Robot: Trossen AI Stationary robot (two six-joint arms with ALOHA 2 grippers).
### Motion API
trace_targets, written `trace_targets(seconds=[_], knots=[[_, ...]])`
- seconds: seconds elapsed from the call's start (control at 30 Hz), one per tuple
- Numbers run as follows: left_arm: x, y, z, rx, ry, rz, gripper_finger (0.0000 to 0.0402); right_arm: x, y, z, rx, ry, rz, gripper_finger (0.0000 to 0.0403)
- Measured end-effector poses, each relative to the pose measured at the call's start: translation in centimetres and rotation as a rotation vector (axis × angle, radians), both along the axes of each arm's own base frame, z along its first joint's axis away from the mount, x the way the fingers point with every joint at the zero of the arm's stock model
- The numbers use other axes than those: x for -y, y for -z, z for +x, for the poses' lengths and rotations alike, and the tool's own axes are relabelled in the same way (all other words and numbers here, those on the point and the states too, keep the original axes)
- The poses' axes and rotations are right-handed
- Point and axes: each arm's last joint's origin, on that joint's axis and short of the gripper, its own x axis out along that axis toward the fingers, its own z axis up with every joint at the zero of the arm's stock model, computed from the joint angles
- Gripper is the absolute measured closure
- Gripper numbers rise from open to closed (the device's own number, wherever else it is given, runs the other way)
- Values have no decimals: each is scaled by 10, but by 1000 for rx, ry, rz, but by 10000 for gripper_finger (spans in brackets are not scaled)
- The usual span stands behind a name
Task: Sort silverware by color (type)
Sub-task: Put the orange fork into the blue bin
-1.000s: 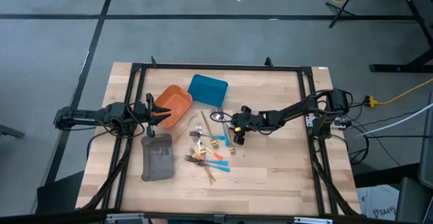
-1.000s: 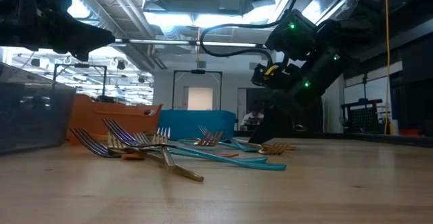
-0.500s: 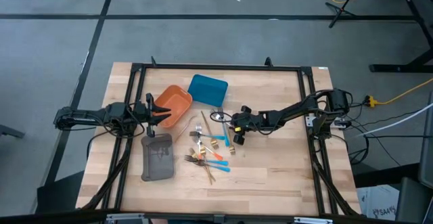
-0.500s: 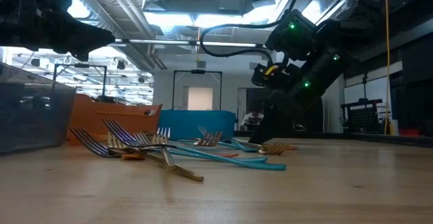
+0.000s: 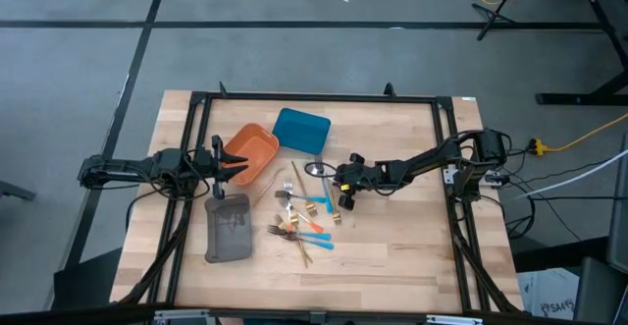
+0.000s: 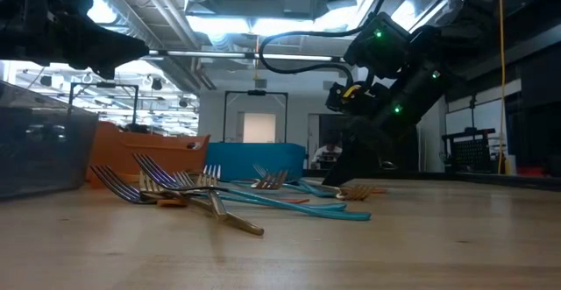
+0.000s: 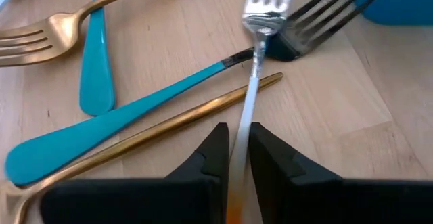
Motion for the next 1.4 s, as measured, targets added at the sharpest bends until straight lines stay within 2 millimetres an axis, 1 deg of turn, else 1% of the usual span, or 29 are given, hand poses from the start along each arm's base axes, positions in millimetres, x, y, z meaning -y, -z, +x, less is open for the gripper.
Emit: trace_targets(seconds=[0.3,0.53,0.73,0.8,0.93,1.03,1.27,1.4], knots=[[0,0,0,0,0,0,318,0,0,0,-1,1,-1,397],[0,0,0,0,0,0,318,0,0,0,0,9,-10,400],[0,0,0,0,0,0,318,1,-8,-3,5,9,-10,401],[0,0,0,0,0,0,318,1,-12,-5,13,9,-10,401],[0,0,0,0,0,0,318,1,-30,-6,71,7,-8,401],[0,0,0,0,1,0,318,0,-40,-9,88,4,-4,401],[0,0,0,0,0,0,318,0,-67,-13,189,1,-6,401],[0,0,0,1,1,0,318,1,-86,-7,241,-18,-56,401]])
